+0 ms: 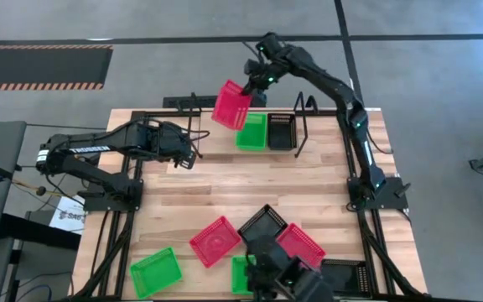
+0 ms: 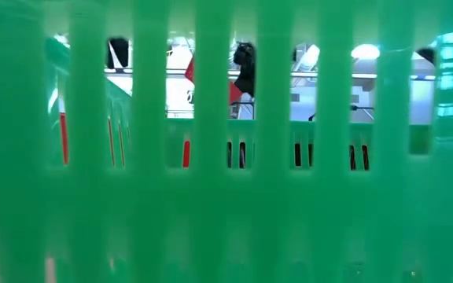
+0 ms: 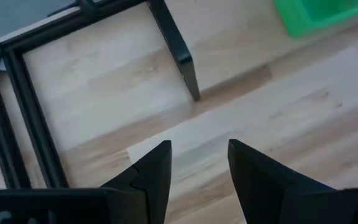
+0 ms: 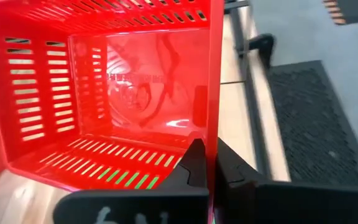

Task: Stack baskets on shelf by color
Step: Put the top red bin on the shelf

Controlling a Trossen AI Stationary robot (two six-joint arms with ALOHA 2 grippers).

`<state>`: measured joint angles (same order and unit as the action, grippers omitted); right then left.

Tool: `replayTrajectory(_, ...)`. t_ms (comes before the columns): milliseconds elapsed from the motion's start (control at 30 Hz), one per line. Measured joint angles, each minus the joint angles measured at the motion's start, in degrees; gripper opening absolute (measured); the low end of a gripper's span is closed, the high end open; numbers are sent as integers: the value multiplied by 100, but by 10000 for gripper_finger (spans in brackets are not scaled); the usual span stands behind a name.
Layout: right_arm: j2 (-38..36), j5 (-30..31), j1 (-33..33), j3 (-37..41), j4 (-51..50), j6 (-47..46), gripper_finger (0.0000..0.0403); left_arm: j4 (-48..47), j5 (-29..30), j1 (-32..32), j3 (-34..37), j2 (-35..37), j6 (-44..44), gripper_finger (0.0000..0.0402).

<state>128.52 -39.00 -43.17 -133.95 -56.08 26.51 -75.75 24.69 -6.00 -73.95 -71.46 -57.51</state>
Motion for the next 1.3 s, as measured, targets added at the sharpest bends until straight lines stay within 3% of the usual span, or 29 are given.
replayTrajectory(200,317,-25,220,2,-209,383,3,641,20,-317,0,0,102,146)
replayTrajectory(433,392,-18,405,11,-232,567,3,2735,-47,-935,-2,0,1206,146)
replayTrajectory(567,373,-22,431,24,-196,561,3,3481,-346,-1445,-4,0,1529,146)
replayTrajectory(967,355,187,386,22,-108,562,3,4111,-1735,-2322,-4,-434,1730,146)
replayTrajectory(1300,395,316,593,22,-90,828,3,4340,-1866,-2442,-31,-516,1794,143)
